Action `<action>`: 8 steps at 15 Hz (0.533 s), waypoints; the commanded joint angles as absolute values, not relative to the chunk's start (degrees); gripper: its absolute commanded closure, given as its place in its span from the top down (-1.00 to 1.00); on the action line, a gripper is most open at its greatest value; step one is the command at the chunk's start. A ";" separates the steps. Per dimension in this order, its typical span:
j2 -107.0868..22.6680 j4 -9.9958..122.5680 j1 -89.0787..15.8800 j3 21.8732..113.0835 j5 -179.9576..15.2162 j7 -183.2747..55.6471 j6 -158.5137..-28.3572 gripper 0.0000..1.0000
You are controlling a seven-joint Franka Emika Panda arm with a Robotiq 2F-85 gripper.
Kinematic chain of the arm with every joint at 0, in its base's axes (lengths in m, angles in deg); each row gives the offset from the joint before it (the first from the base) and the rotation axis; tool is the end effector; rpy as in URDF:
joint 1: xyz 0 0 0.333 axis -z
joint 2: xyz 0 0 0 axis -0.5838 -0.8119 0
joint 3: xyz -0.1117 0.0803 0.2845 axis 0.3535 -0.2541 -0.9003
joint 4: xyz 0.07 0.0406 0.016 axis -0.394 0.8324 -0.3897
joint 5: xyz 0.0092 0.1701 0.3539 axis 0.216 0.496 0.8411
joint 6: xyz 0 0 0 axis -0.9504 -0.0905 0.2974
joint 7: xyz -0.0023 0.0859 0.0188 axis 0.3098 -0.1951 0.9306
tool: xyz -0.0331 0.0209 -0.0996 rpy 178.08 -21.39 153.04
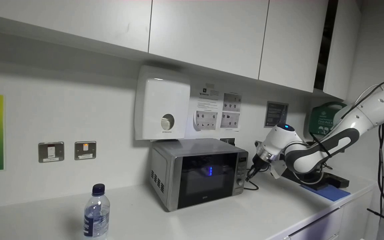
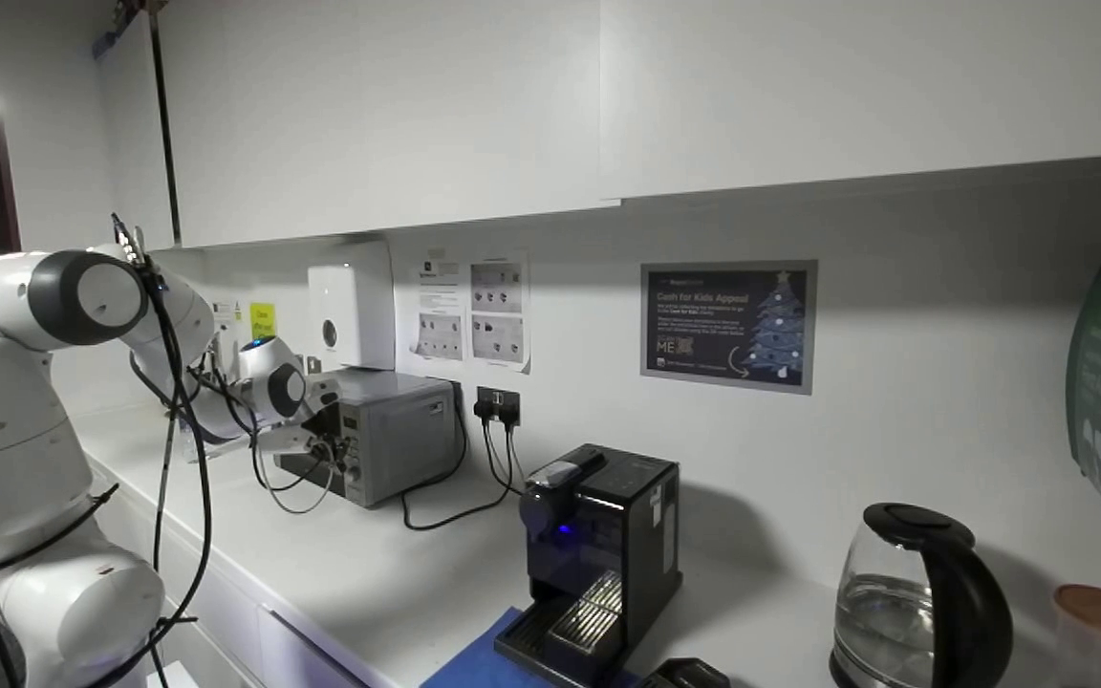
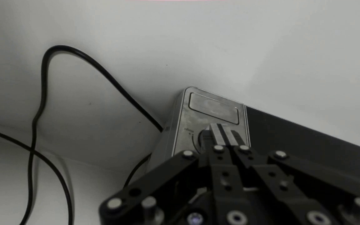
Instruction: Close the microwave door then press a button on the microwave.
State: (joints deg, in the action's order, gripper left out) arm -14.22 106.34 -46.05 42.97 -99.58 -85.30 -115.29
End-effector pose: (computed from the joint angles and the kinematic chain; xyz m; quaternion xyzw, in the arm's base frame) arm 0.4098 0.2622 0.4020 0.9510 0.1857 0.2461 0.0225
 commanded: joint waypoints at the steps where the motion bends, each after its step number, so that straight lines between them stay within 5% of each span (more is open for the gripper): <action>1: -14.94 105.22 -43.84 41.33 -105.44 -91.45 -115.84 -1.00; 8: -15.17 104.66 -42.69 40.68 -115.09 -100.82 -116.01 -1.00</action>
State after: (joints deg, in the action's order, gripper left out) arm -14.40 106.02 -44.49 41.83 -110.85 -97.02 -115.29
